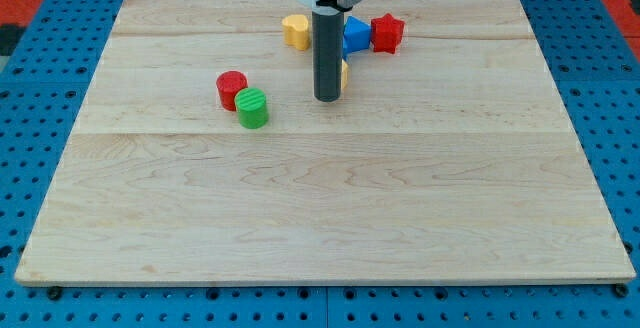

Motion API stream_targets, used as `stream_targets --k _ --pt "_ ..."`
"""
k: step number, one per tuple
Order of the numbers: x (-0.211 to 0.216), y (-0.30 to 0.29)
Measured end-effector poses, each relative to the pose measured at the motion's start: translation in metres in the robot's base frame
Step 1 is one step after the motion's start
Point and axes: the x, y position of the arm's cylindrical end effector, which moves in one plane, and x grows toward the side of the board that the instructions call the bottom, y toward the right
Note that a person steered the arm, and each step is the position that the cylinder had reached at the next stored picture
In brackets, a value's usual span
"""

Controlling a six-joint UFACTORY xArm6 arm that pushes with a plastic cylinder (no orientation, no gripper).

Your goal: Push the green circle to the bottom left of the yellow hexagon

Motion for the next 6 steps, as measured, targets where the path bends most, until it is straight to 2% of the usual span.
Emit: stream_targets --k 1,2,3,4,6 --pt "0.023 -0.005" --pt "0.074 -0.062" --pt "0.082 -0.15" --pt "0.049 -0.161" --pt "0.032 -0.087"
